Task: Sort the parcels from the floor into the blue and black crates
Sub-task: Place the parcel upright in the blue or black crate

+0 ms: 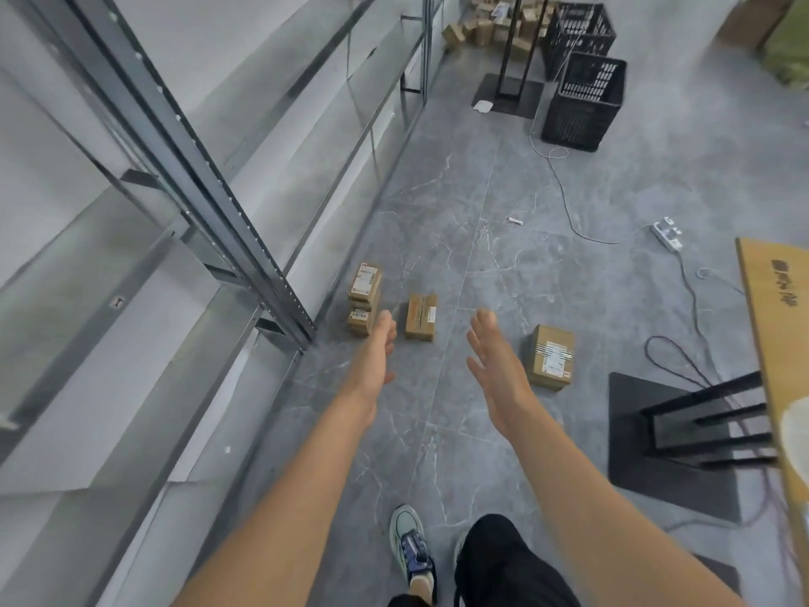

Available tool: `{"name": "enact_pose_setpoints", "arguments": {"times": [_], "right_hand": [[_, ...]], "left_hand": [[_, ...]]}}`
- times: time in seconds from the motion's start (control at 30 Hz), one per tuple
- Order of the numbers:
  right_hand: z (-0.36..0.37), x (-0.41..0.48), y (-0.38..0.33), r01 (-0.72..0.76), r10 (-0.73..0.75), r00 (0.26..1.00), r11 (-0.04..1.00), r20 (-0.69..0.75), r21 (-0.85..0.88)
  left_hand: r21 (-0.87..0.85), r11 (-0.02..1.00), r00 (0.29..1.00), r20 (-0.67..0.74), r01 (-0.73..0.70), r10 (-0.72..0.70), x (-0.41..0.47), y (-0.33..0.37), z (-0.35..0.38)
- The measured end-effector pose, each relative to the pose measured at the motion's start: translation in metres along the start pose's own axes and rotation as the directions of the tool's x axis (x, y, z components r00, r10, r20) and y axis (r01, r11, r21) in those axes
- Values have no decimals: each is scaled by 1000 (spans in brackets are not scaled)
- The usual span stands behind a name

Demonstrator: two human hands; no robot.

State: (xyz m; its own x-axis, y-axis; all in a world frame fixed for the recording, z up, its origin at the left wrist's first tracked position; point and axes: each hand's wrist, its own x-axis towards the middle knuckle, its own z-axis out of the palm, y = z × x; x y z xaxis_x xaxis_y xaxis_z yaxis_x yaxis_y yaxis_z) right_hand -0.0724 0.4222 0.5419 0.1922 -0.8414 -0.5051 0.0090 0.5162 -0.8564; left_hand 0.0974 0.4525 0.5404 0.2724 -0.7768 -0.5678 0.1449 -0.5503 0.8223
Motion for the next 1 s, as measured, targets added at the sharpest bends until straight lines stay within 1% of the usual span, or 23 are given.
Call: {"name": "enact_pose_setpoints", "arguments": {"times": [0.2,0.43,0.57,0.73,0.87,1.0], "right_hand": [[-16,88,-22,-51,51,999,999,-19,10],[-47,221,-34,-117,117,993,993,-20,16],[-64,290,-28,-217,217,976,976,-15,-1],[-77,369,-6,-295,295,955,955,-20,-20],[-83,427,29,-332,332,943,942,-21,-35],[-84,492,82,-375,374,927,925,-33,-57]], "left_hand": [[44,997,998,25,57,-59,84,30,14],[96,983,988,5,153,-154,199,53,54],[129,963,972,-14,236,-236,264,54,76],[116,935,942,-85,334,-326,341,43,91],[143,916,927,-79,375,-367,405,21,99],[171,894,911,-78,413,-406,479,-20,105]]}}
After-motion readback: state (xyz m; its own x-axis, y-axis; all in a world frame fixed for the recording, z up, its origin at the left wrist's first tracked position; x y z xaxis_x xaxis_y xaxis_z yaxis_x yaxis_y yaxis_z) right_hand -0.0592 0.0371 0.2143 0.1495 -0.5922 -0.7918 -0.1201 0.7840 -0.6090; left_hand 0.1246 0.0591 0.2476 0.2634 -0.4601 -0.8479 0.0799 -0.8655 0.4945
